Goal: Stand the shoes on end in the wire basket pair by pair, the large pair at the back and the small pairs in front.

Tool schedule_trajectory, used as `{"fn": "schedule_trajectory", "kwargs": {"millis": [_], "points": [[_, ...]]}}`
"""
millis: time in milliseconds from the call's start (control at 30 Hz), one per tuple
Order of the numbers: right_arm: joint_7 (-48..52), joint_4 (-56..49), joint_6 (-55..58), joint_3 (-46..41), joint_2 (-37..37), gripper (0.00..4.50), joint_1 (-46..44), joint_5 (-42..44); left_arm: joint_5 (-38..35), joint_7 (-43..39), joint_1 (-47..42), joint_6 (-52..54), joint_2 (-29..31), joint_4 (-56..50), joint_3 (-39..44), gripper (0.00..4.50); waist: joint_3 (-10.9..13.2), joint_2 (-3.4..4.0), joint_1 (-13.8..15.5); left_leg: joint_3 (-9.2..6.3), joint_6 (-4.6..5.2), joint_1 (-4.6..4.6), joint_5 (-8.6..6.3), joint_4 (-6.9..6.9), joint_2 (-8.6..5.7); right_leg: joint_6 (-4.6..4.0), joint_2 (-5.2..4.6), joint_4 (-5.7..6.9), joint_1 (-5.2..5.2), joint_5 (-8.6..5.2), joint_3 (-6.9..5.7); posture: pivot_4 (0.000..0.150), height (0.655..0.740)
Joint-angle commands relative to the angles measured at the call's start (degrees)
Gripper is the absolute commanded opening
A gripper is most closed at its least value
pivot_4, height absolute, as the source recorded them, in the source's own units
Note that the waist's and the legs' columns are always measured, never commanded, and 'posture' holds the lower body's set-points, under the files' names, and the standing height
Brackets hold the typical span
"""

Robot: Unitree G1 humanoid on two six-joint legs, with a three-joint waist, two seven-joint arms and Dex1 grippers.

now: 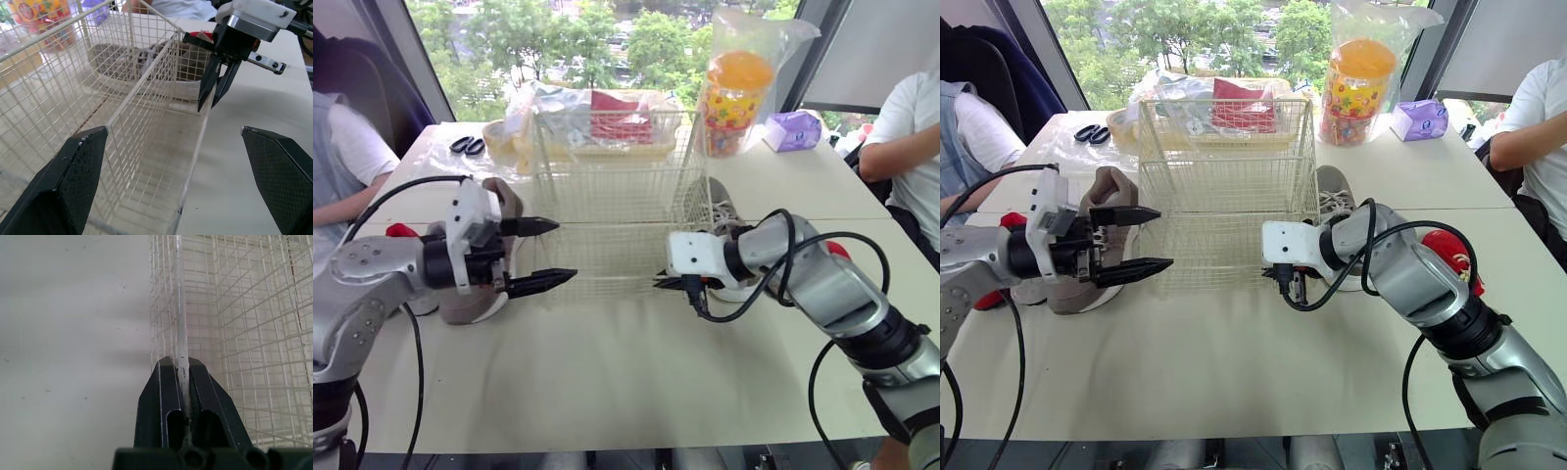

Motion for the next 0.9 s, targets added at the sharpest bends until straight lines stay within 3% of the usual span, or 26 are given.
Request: {"fn": "schedule_trajectory", "kwargs": {"millis": [33,667,767,900], "points": [[-0.3,-2.0,0.8,0.6,2.2,0.05,-1.0,1.8,-0.3,0.4,-1.3,-0.5,-0.1,-0.7,0.9,4.50,0.0,0.00,-0.2,0.00,0.00,0.00,0.00,0.00,0.00,0.00,0.00,0.00,0.00,0.00,0.00,0.150,0.7400],[-2.3,0.3,1.1,3.6,5.4,0.05,-2.4,-1.5,-0.5,1.9,-0.9,-0.4,-0.4,-1.8,0.9,4.50,0.0,-0.05,-1.2,-0.01,0.00,0.16,0.00,-0.01,0.06,0.00,0.06,0.09,0.06,0.01,0.00,0.150,0.7400],[-2.5,-0.1,0.2,1.7,4.5,1.01,-2.6,-1.4,-0.7,2.1,-0.8,-0.2,-0.5,-1.9,0.9,4.50,0.0,0.00,-1.2,0.01,0.00,0.16,0.00,0.00,0.06,0.00,0.06,0.09,0.06,0.01,0.00,0.150,0.7400],[-2.1,-3.2,5.0,-9.5,2.6,2.90,-5.7,4.8,-1.3,2.4,-1.8,0.3,-1.0,-1.4,0.5,4.50,0.1,0.09,-0.5,0.00,0.00,0.05,0.00,0.00,0.04,0.00,0.01,0.06,0.02,0.01,0.00,0.150,0.7400]]}}
